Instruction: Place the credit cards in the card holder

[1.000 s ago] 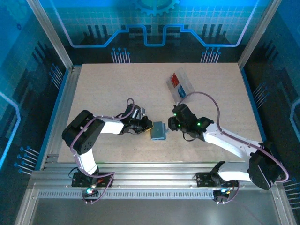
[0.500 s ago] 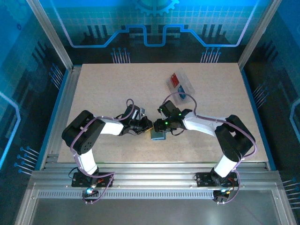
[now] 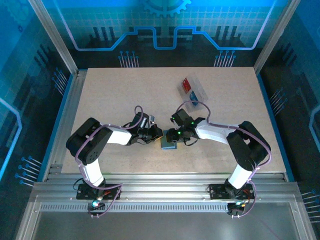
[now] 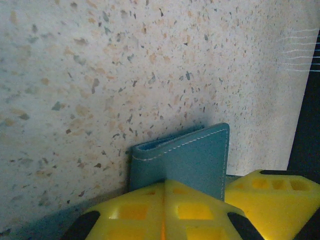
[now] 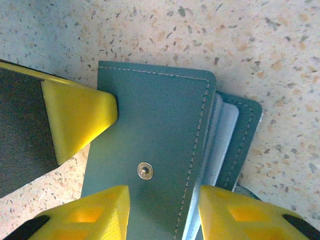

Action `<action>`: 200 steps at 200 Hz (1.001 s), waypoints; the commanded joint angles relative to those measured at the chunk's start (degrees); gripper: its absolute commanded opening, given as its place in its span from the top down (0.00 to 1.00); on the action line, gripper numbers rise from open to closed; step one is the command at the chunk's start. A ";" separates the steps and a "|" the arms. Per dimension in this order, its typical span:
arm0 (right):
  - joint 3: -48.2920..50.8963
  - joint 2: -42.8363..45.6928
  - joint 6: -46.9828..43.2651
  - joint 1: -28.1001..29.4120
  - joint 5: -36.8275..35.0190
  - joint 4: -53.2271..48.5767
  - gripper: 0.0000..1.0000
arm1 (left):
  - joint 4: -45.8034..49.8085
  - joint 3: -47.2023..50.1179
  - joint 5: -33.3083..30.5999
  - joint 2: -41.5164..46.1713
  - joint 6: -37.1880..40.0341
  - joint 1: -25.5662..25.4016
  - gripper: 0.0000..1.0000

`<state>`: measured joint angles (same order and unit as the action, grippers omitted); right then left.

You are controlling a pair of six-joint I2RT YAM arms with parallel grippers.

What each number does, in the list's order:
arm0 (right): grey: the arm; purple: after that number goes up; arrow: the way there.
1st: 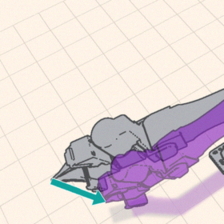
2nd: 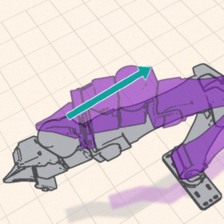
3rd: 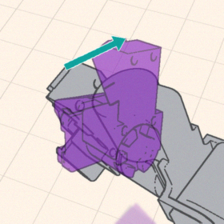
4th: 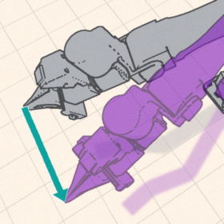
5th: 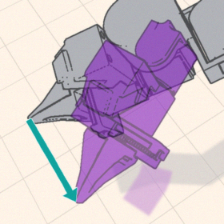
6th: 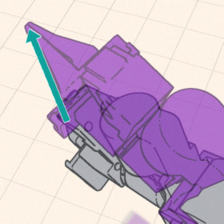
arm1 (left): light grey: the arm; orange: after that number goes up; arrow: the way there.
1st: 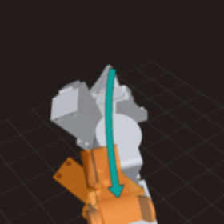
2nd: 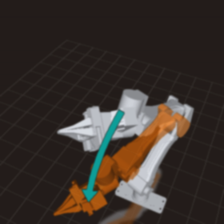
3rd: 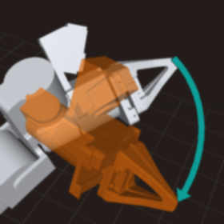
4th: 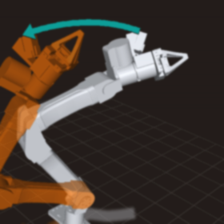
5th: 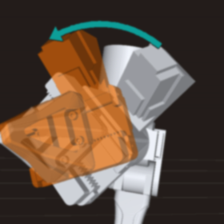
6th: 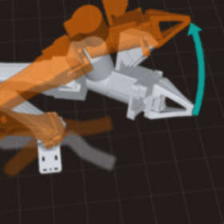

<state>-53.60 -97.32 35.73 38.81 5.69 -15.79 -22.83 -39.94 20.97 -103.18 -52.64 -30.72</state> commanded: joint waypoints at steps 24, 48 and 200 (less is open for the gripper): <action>0.39 0.44 -0.51 -0.57 4.33 2.61 0.60 | 10.01 3.33 -1.61 -4.92 -0.79 -2.28 0.91; 0.61 2.32 -0.64 -0.58 3.78 2.35 0.68 | 9.39 3.30 -1.38 -5.52 -1.06 -2.55 0.91; -7.28 -0.93 -2.52 2.24 -9.11 -10.41 0.68 | 9.99 1.98 -1.98 -6.69 -1.13 -3.85 0.91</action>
<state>-58.39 -97.03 34.00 39.94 -0.27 -23.79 -25.69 -40.34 20.38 -104.68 -54.08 -32.34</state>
